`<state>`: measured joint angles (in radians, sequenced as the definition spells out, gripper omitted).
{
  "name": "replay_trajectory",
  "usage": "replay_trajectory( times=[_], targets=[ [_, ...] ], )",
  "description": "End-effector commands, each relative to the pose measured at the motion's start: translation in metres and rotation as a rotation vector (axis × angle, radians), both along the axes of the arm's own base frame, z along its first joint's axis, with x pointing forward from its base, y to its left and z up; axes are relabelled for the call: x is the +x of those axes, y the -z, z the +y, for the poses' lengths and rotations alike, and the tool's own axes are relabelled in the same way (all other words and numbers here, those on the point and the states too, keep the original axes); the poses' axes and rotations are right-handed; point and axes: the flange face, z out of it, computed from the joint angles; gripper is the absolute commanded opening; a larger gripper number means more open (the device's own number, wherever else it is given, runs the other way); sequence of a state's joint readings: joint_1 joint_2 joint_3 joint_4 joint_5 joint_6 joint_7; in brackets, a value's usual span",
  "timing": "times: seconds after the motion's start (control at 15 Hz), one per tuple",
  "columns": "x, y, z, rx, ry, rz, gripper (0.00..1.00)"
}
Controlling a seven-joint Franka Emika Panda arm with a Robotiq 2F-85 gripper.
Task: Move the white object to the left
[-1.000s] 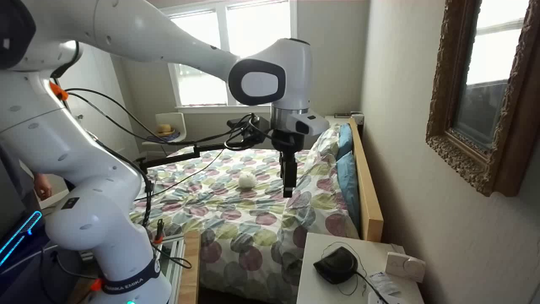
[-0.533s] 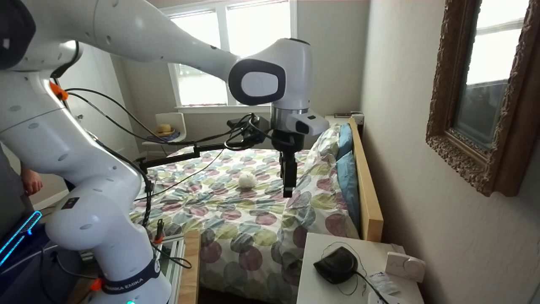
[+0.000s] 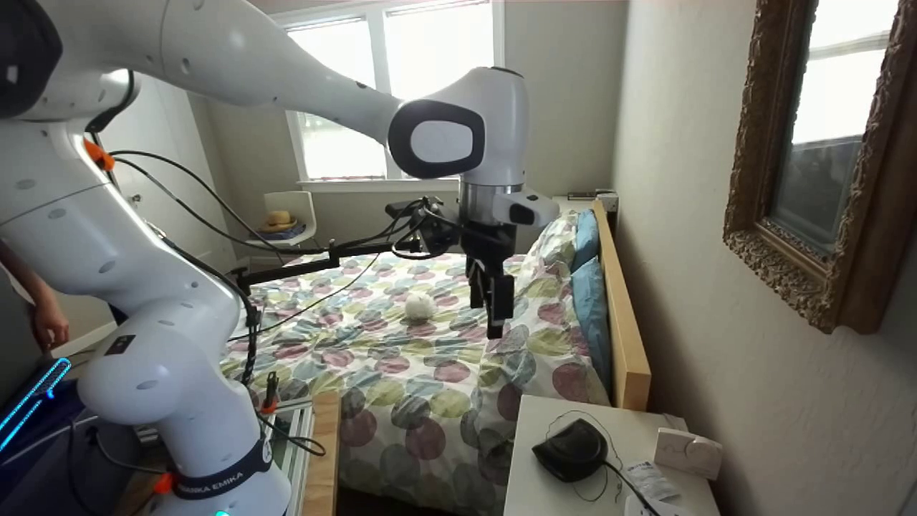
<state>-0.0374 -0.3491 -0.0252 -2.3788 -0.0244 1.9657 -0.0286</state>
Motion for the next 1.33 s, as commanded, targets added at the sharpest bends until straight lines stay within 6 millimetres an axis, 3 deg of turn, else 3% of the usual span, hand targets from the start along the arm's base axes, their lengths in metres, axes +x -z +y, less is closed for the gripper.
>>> replay_trajectory(
  times=[0.0, 0.4, 0.93, 1.27],
  targets=[
    [-0.004, 0.0, 0.0, -0.011, -0.169, 0.02, 1.0],
    [-0.005, -0.001, 0.005, 0.067, -0.341, 0.004, 1.0],
    [-0.001, 0.001, 0.004, 0.031, -0.297, 0.01, 1.0],
    [0.0, -0.001, 0.011, 0.114, -0.321, -0.014, 1.0]
  ],
)
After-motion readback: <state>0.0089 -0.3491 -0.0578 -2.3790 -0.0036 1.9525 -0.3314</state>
